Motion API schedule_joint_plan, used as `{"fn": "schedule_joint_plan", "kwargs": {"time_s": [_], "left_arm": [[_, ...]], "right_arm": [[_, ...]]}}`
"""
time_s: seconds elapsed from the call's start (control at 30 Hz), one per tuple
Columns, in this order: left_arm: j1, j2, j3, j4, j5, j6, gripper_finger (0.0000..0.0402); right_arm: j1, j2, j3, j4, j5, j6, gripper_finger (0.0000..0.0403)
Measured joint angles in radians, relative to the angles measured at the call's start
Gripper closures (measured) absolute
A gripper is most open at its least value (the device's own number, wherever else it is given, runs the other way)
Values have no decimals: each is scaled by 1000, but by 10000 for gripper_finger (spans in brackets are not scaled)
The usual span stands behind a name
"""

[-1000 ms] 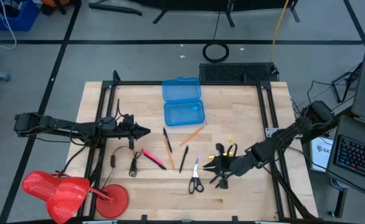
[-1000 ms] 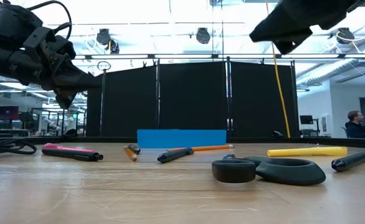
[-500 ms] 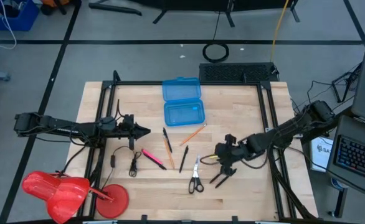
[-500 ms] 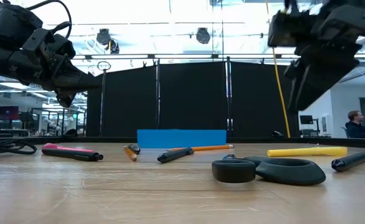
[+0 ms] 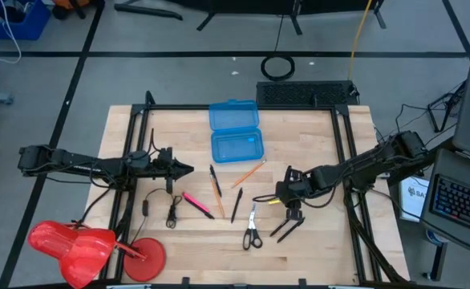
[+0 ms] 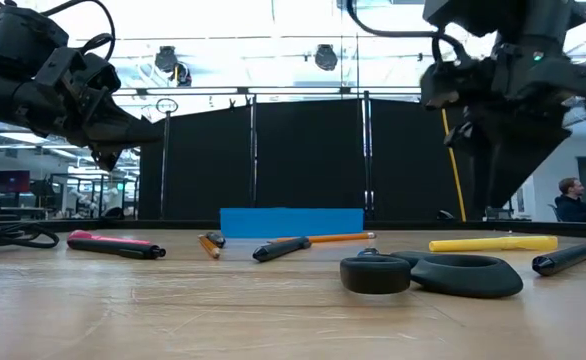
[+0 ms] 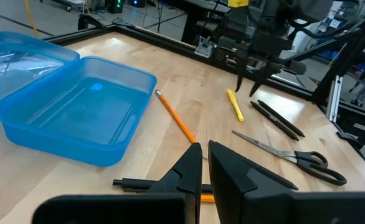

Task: Pick & place school supplies into a supply box
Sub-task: Put the yellow pen into the blue supply box

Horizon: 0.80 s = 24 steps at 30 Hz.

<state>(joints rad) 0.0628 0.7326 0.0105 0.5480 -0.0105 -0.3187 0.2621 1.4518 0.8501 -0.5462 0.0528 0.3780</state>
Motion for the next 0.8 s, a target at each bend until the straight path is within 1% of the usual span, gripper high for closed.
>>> {"fn": "schedule_joint_plan", "kwargs": {"time_s": [0.33, 0.73, 0.8], "left_arm": [[0, 0, 0, -7, 0, 2, 371], [0, 0, 0, -8, 0, 2, 371], [0, 0, 0, -8, 0, 2, 371]], "right_arm": [[-11, 66, 0, 39, -21, -32, 277], [-20, 82, 0, 48, -32, -29, 277], [-20, 84, -1, 47, -49, -25, 277]]}}
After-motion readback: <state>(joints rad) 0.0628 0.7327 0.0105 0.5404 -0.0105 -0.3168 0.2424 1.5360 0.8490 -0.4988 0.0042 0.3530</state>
